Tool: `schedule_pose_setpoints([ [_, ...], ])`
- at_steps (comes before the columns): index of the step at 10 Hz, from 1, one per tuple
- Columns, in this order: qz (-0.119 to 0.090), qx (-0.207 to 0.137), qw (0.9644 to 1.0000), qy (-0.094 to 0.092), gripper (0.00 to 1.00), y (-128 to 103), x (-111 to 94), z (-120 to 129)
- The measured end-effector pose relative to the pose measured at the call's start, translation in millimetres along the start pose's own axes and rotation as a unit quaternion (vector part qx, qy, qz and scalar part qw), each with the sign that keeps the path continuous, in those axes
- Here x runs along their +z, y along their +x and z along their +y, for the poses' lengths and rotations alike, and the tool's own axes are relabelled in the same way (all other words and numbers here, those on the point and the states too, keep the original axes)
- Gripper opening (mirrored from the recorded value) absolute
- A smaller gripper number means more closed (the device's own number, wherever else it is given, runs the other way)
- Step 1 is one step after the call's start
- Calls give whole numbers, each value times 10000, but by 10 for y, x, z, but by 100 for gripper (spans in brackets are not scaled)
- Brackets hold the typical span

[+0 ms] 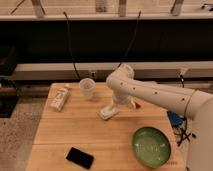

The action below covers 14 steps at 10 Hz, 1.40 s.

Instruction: Move the arm in a circular motion

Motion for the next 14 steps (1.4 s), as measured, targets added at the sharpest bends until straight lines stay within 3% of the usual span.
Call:
schedule_pose_setpoints([
  [14,-97,-188,9997,98,80,250,62,236],
])
